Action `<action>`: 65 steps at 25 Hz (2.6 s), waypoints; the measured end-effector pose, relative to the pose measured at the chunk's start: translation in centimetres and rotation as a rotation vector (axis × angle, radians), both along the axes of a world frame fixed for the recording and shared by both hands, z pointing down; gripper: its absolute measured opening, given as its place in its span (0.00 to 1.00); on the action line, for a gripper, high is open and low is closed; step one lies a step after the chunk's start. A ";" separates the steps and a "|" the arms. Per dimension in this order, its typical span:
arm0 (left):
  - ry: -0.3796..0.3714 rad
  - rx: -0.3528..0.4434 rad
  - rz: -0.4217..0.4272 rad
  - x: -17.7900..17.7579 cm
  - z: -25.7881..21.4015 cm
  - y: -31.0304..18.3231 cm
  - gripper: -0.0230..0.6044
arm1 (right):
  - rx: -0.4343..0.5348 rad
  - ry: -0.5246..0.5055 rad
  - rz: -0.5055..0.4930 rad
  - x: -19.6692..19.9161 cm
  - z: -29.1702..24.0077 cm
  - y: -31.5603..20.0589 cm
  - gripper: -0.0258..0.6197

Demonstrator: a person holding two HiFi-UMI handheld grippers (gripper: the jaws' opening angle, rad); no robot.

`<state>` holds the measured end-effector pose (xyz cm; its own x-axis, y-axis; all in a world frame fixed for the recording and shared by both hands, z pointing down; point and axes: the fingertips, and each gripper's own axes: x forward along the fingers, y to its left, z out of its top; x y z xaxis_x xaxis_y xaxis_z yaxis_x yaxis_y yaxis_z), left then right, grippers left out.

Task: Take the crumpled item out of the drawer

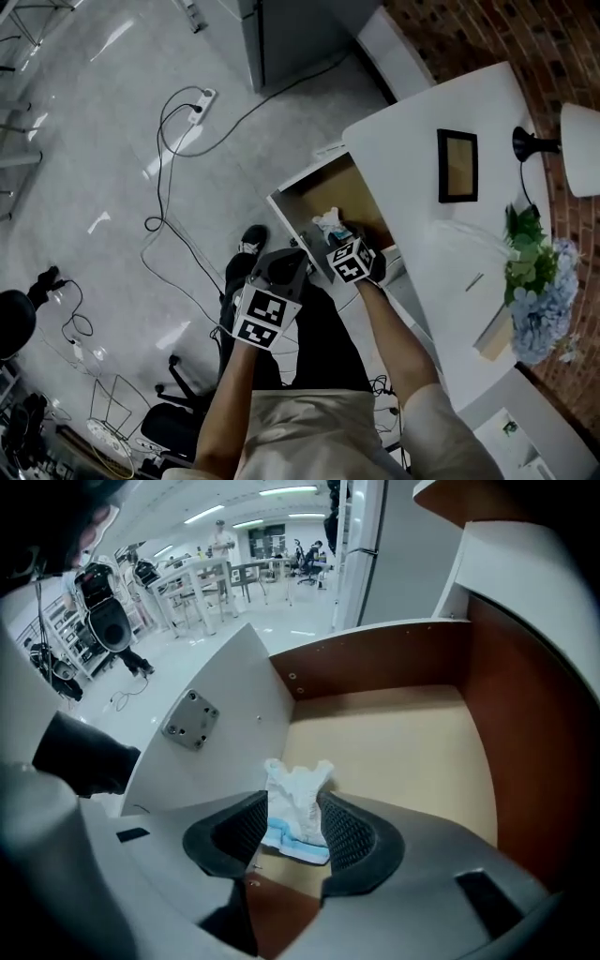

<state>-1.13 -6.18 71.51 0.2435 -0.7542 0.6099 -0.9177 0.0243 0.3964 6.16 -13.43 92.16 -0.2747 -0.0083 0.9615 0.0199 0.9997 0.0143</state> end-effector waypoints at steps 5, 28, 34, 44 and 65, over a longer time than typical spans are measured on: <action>0.023 0.012 -0.040 -0.2 -0.2 -0.2 0.06 | -0.010 0.048 -0.067 0.4 1.4 -0.2 0.35; 0.061 -0.034 -0.133 -2.0 1.2 2.8 0.06 | 0.000 0.160 -0.086 0.8 3.8 -1.0 0.22; 0.058 -0.037 -0.116 -2.4 1.1 3.2 0.06 | -0.016 0.169 -0.073 0.9 3.4 -0.8 0.17; 0.034 -0.011 0.001 -1.9 -0.7 1.8 0.06 | -0.009 0.120 0.037 0.5 0.5 -0.5 0.17; 0.030 0.024 0.335 1.1 -3.6 0.1 0.06 | 0.001 -0.002 0.575 4.7 -8.7 1.4 0.16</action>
<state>-0.07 -6.07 67.89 0.4979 -0.6433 0.5816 -0.8610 -0.2861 0.4206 10.84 -12.02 83.46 -0.2273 -0.1577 0.9610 -0.5269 0.8498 0.0148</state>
